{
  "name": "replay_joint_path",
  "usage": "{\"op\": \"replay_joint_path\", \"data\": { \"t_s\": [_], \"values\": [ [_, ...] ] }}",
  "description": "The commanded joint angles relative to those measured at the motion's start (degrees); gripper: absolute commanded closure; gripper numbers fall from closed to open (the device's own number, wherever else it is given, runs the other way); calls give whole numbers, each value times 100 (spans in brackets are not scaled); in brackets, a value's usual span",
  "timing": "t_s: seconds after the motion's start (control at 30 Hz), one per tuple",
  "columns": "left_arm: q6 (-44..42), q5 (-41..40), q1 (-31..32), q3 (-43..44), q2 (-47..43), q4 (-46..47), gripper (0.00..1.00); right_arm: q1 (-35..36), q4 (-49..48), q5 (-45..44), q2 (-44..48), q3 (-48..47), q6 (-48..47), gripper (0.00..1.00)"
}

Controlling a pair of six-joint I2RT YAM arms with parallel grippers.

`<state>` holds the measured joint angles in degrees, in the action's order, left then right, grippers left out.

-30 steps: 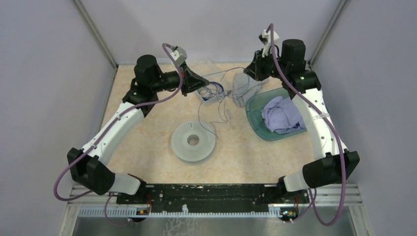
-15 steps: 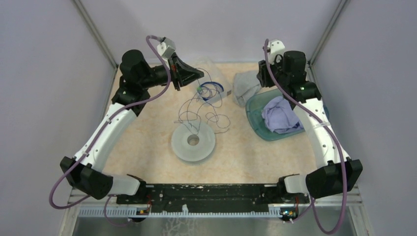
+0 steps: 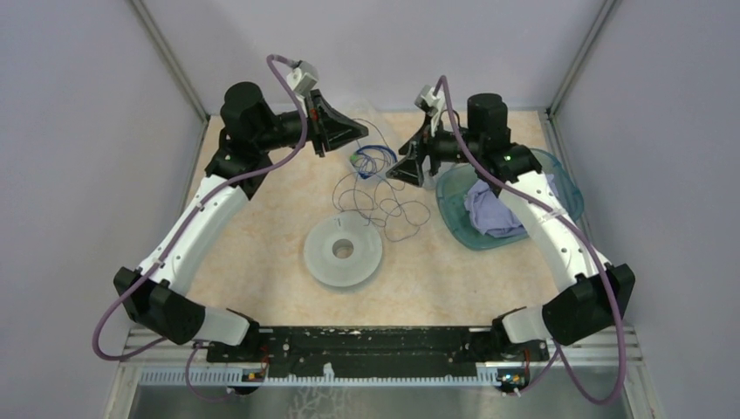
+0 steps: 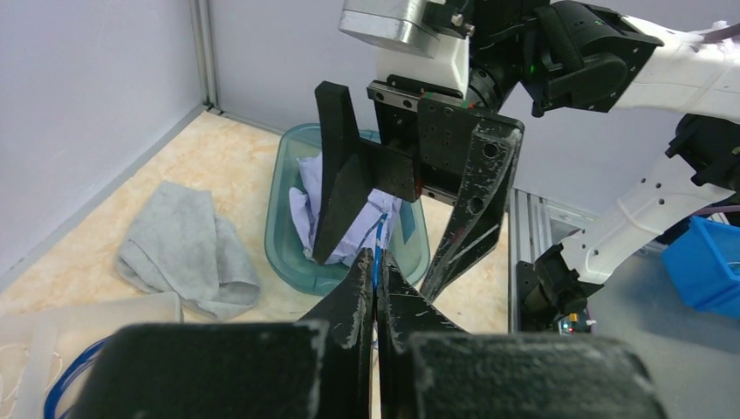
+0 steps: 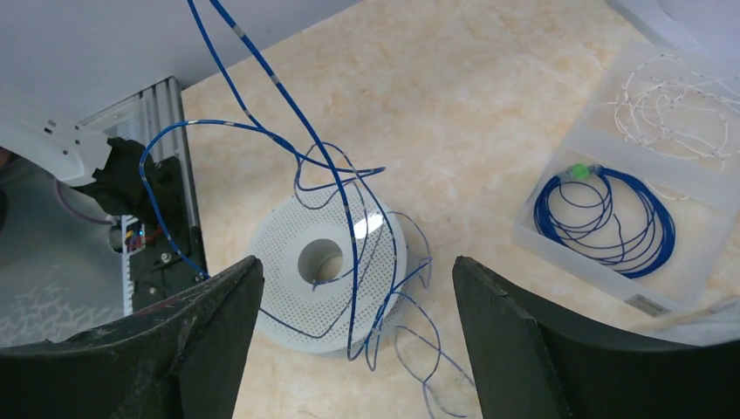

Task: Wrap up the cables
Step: Adjust the cable at the center of the board.

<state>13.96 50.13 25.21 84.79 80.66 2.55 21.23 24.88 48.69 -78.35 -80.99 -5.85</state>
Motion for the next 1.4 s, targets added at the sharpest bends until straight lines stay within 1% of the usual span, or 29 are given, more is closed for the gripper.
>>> {"op": "replay_joint_path", "data": {
  "t_s": [0.0,0.03,0.1,0.17,0.23,0.3,0.47,0.63,0.7,0.77,0.9,1.03,1.13,1.27,1.37],
  "values": [
    [141,76,51,-47,-28,268,100,113,-671,173,12,76,378,20],
    [208,128,59,-57,-30,303,100,184,-689,-205,12,130,334,22],
    [403,316,63,-94,-40,447,100,292,-797,-1124,-30,219,359,27],
    [625,452,64,-156,-65,647,100,313,-803,-1674,-140,224,343,36],
    [864,577,65,-200,-89,844,100,337,-863,-2644,-188,256,343,45],
    [1057,646,63,-306,-151,1013,100,338,-1047,-3518,-119,378,370,51],
    [1433,917,65,-619,-279,1337,100,338,-1708,-5243,301,751,-86,59],
    [1229,1015,54,-689,-442,1105,100,298,-2220,-6540,512,846,-1066,62],
    [1063,1033,47,-701,-518,992,100,209,-2415,-6877,526,836,-1450,62],
    [696,954,20,-548,-564,590,100,22,-2497,-7059,502,794,-1761,63],
    [67,764,-74,-336,-708,-77,100,-618,-2414,-7038,452,617,-1970,63],
    [-511,611,-116,-37,-772,-790,100,-805,-2953,-7507,535,795,-2757,63],
    [-947,401,-180,182,-793,-1257,100,-890,-3256,-7652,653,872,-3150,63],
    [-1531,-132,-315,396,-850,-1699,100,-1018,-3276,-7723,683,807,-3443,62],
    [-1944,-762,-411,602,-827,-2027,100,-1060,-3237,-7751,671,774,-3644,61]
  ]
}}
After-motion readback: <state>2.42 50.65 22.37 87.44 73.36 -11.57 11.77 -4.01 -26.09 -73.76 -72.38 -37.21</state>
